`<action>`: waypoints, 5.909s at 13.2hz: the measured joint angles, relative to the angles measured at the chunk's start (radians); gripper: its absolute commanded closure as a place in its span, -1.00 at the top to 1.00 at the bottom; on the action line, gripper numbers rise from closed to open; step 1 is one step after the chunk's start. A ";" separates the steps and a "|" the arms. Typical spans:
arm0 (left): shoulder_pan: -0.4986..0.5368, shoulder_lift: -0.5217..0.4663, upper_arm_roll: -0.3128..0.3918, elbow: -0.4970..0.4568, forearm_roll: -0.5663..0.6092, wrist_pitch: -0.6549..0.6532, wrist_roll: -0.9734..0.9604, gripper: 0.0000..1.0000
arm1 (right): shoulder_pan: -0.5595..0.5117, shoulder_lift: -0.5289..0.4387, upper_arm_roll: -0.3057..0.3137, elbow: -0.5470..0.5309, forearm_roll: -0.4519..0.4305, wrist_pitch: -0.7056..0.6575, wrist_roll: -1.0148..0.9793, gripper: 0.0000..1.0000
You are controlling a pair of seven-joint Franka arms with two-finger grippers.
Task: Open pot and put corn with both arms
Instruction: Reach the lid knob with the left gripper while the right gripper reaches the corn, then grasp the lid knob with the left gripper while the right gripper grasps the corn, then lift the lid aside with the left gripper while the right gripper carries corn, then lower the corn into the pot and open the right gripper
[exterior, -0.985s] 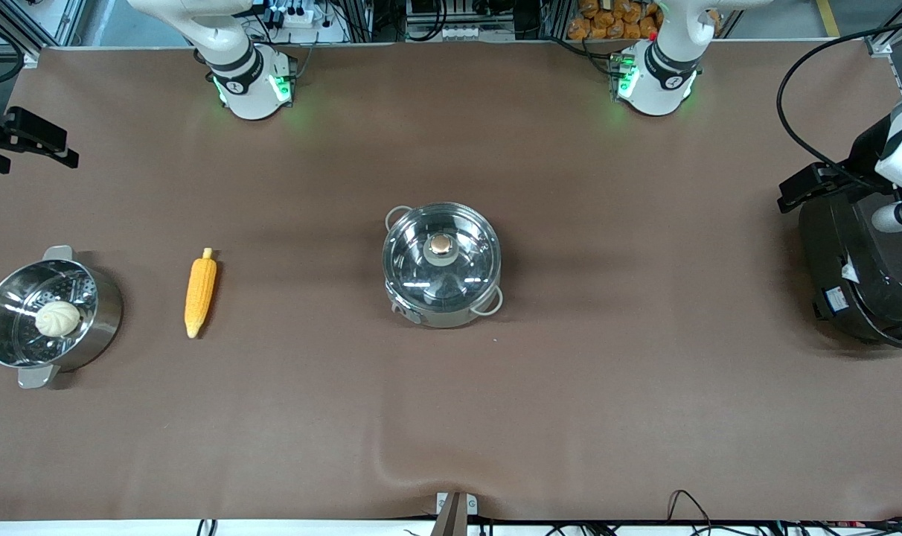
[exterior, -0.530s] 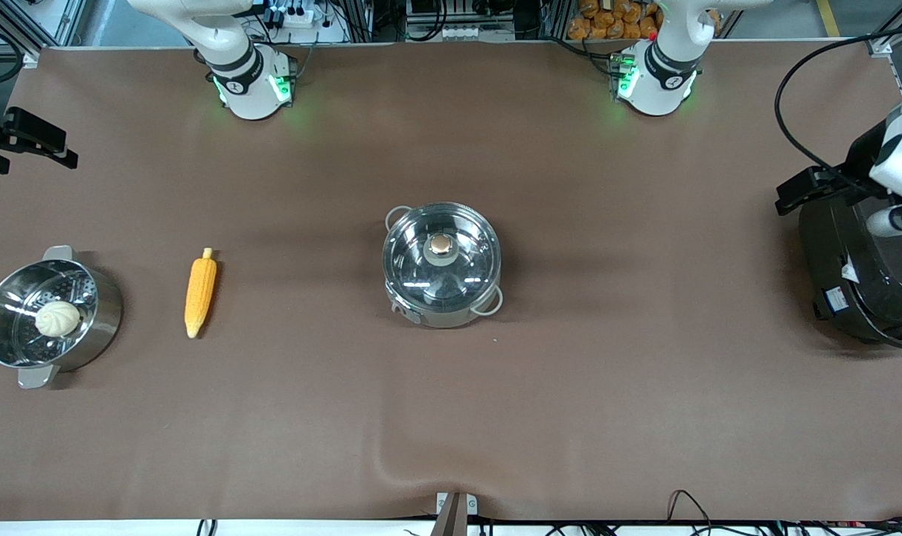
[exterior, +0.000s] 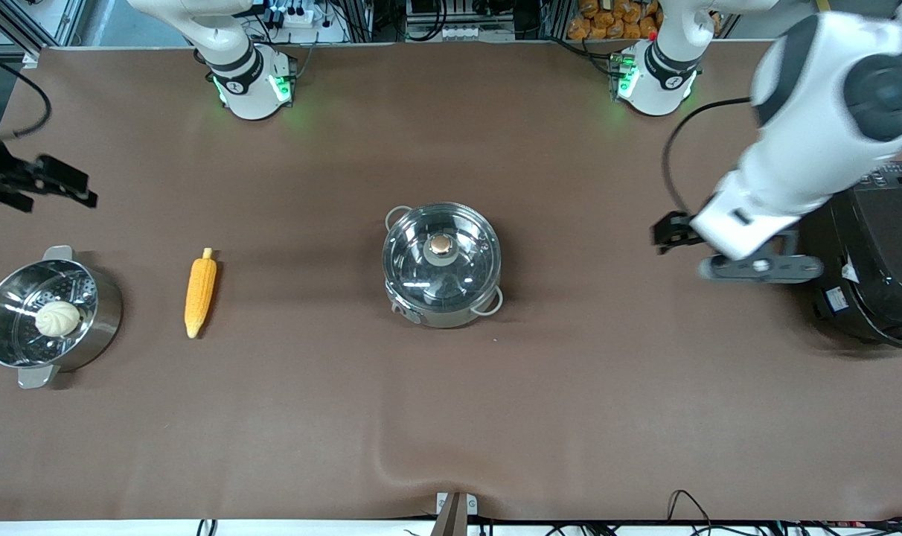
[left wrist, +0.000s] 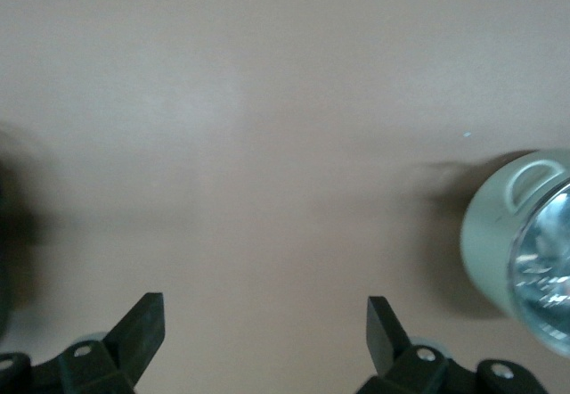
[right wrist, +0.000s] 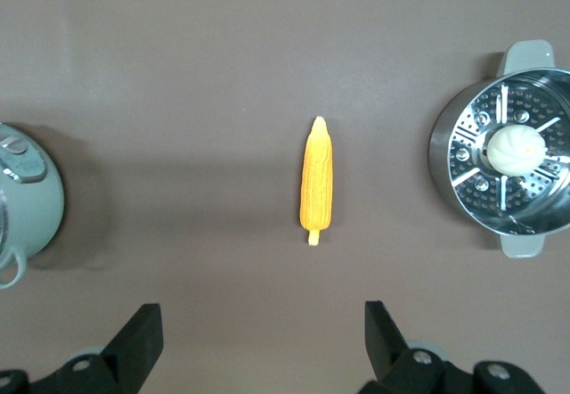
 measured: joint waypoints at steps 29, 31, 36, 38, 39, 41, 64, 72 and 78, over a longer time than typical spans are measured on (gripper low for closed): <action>-0.484 0.427 0.010 0.189 -0.013 0.307 -0.822 0.86 | -0.040 0.416 0.004 -0.523 -0.007 0.854 -0.110 -0.23; -0.491 0.438 0.010 0.188 -0.013 0.306 -0.822 0.77 | -0.040 0.420 0.004 -0.522 -0.005 0.855 -0.110 -0.77; -0.495 0.445 0.011 0.185 -0.013 0.302 -0.822 0.26 | -0.023 0.400 0.010 -0.450 0.003 0.726 -0.101 -1.00; -0.495 0.445 0.012 0.185 -0.013 0.302 -0.822 -0.16 | 0.009 0.357 0.013 -0.367 0.008 0.558 -0.066 -1.00; -0.495 0.445 0.012 0.185 -0.013 0.302 -0.822 -0.80 | 0.028 0.333 0.015 -0.325 0.010 0.481 -0.040 -1.00; -0.495 0.445 0.012 0.185 -0.013 0.302 -0.821 -1.00 | 0.062 0.299 0.019 -0.249 0.033 0.365 0.002 -1.00; 0.171 0.007 0.026 -0.293 -0.021 0.330 -0.016 -1.00 | 0.649 0.415 0.025 0.038 0.142 0.333 0.737 -1.00; 0.210 0.052 0.025 -0.675 -0.021 0.719 0.017 -1.00 | 0.734 0.605 0.023 0.170 0.138 0.442 0.786 0.08; 0.227 0.120 0.025 -0.725 -0.021 0.864 0.018 0.89 | 0.754 0.603 0.001 0.202 0.094 0.419 0.781 1.00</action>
